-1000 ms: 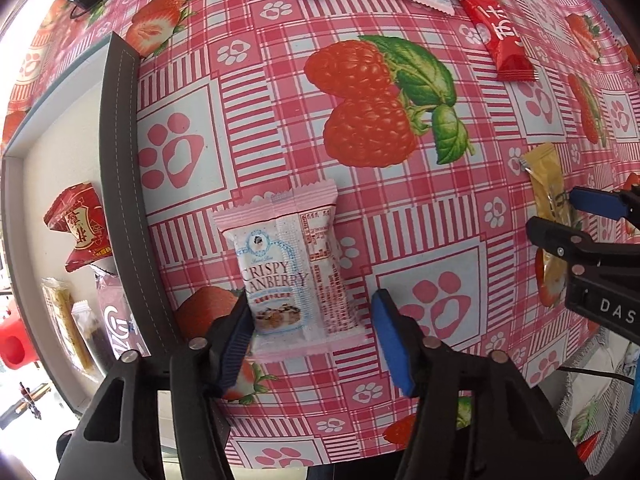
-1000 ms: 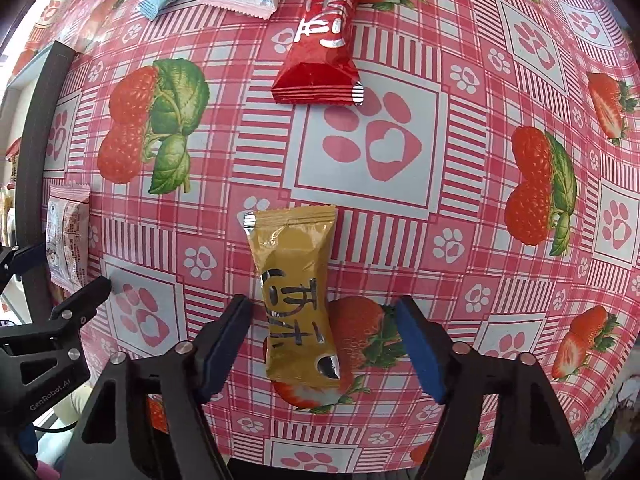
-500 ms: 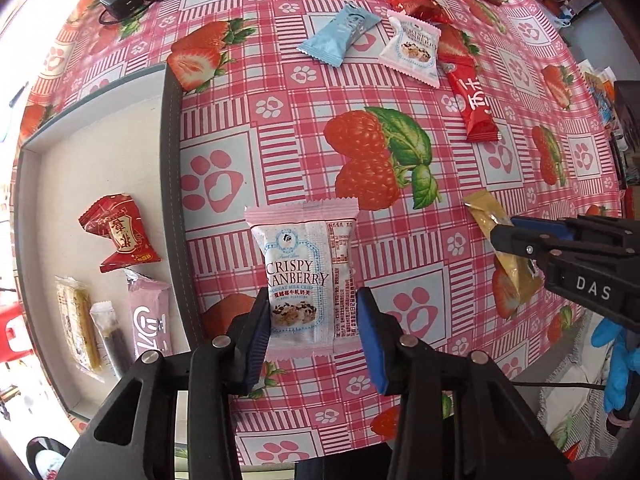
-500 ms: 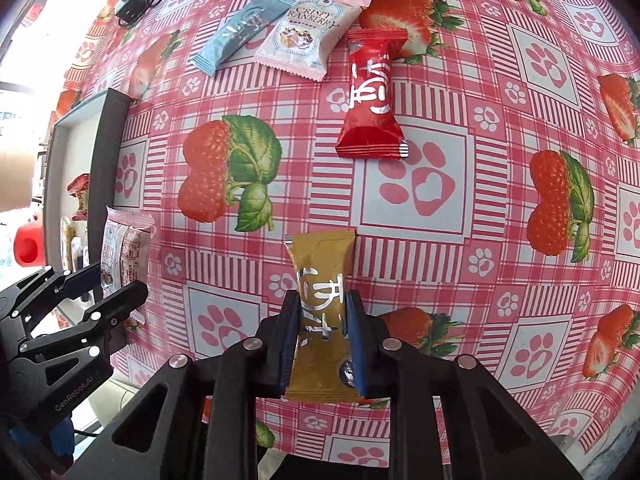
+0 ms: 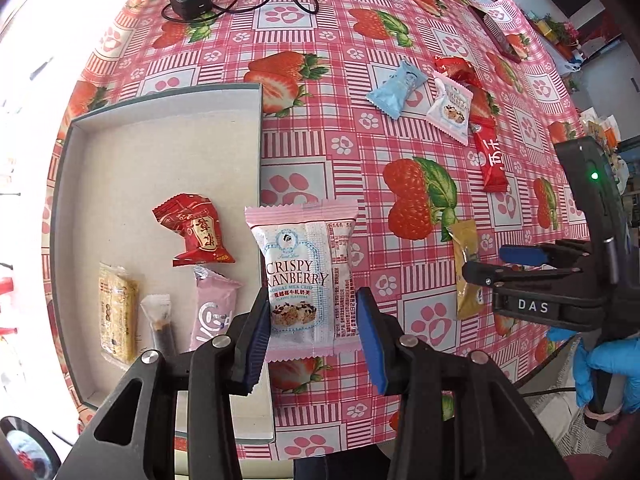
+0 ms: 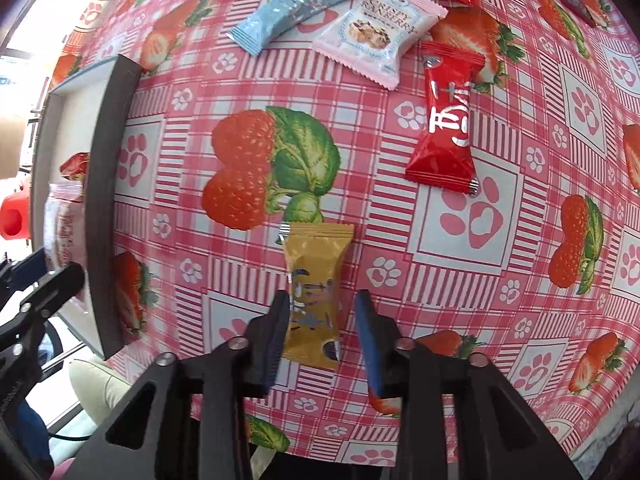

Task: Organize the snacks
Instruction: 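Carry the cranberry packet and gold bar into the white tray and release both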

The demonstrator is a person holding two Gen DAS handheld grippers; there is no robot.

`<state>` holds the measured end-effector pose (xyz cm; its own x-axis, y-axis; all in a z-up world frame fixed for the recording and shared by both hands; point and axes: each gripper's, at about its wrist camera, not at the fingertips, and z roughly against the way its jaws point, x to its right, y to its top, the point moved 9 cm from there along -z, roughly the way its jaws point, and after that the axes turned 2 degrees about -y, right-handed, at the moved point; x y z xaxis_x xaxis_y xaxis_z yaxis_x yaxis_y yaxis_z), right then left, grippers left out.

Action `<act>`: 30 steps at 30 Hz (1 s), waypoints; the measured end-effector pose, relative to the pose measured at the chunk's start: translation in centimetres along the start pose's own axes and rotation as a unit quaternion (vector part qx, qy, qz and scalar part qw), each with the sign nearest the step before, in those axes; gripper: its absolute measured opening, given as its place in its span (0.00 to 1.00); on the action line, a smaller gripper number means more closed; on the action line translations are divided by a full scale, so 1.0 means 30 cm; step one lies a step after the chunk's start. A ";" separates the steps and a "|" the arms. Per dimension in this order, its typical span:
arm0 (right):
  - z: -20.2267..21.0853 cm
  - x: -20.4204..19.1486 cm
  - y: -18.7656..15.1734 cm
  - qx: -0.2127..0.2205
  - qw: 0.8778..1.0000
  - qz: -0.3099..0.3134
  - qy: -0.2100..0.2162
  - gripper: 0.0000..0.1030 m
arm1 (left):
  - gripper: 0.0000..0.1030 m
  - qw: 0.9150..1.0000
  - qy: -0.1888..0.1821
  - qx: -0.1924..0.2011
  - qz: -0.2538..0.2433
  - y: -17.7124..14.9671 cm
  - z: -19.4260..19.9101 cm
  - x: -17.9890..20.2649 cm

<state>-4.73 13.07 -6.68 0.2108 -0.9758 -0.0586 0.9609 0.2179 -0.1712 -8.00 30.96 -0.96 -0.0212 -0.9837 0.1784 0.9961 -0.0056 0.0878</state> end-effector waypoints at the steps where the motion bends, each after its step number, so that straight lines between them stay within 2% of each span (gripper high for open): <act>1: -0.006 0.008 0.000 0.004 1.000 -0.010 -0.003 0.71 | 0.43 1.000 0.001 0.001 -0.001 -0.001 0.005 -0.009; 4: -0.032 -0.004 0.010 0.002 1.000 -0.011 0.000 0.71 | 0.44 1.000 0.004 0.003 0.000 -0.005 0.014 -0.028; 6: -0.053 -0.017 0.020 -0.001 1.000 -0.003 -0.012 0.60 | 0.44 1.000 0.007 0.003 0.000 -0.008 0.023 -0.046; 8: -0.059 -0.022 0.031 0.000 1.000 -0.002 -0.031 0.57 | 0.44 1.000 0.011 0.005 0.004 -0.011 0.033 -0.068; 11: -0.052 -0.053 0.029 0.008 0.999 0.015 -0.044 0.22 | 0.44 1.000 0.010 0.010 0.017 -0.007 0.046 -0.106; 14: -0.026 -0.087 0.043 0.013 0.999 0.011 -0.028 0.22 | 0.44 0.999 0.017 0.019 0.029 0.000 0.068 -0.153; 18: 0.075 -0.160 0.092 0.033 0.999 0.019 0.018 0.22 | 0.44 0.998 0.026 0.034 0.050 0.009 0.095 -0.228; 26: 0.218 -0.451 0.230 0.063 0.992 0.075 0.076 0.22 | 0.44 0.993 0.043 0.043 0.101 0.023 0.109 -0.398; 30: 0.216 -0.560 0.227 0.065 0.988 0.099 0.095 0.22 | 0.44 0.991 0.048 0.042 0.120 0.026 0.104 -0.460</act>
<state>-0.55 30.81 -0.49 0.3723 -0.8899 -0.2634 0.9214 0.3885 -0.0104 -7.20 45.09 -0.31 0.2270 -0.9676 0.1104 0.9609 0.2410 0.1364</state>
